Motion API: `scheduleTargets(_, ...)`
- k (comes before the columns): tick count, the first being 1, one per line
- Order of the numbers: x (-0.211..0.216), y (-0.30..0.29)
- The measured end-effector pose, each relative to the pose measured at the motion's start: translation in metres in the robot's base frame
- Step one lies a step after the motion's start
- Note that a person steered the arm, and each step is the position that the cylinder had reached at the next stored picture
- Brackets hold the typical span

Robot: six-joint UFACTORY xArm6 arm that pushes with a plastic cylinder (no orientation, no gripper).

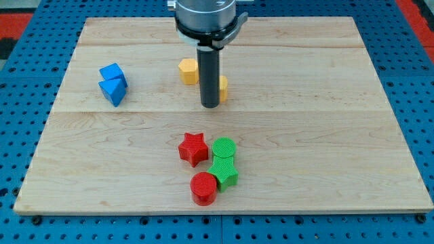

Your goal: Push the yellow blocks into the blue blocks at the center of the board

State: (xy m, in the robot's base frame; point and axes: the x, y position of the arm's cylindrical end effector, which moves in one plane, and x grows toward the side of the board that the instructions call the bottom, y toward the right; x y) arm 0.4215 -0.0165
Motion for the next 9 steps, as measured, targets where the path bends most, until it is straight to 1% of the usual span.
scheduleTargets(2,0.003,-0.235)
scheduleTargets(3,0.003,-0.287)
scheduleTargets(4,-0.007,-0.282)
scheduleTargets(5,-0.042,-0.237)
scheduleTargets(6,-0.074,-0.220)
scheduleTargets(7,-0.083,-0.227)
scheduleTargets(8,-0.066,-0.227)
scheduleTargets(9,-0.063,-0.190)
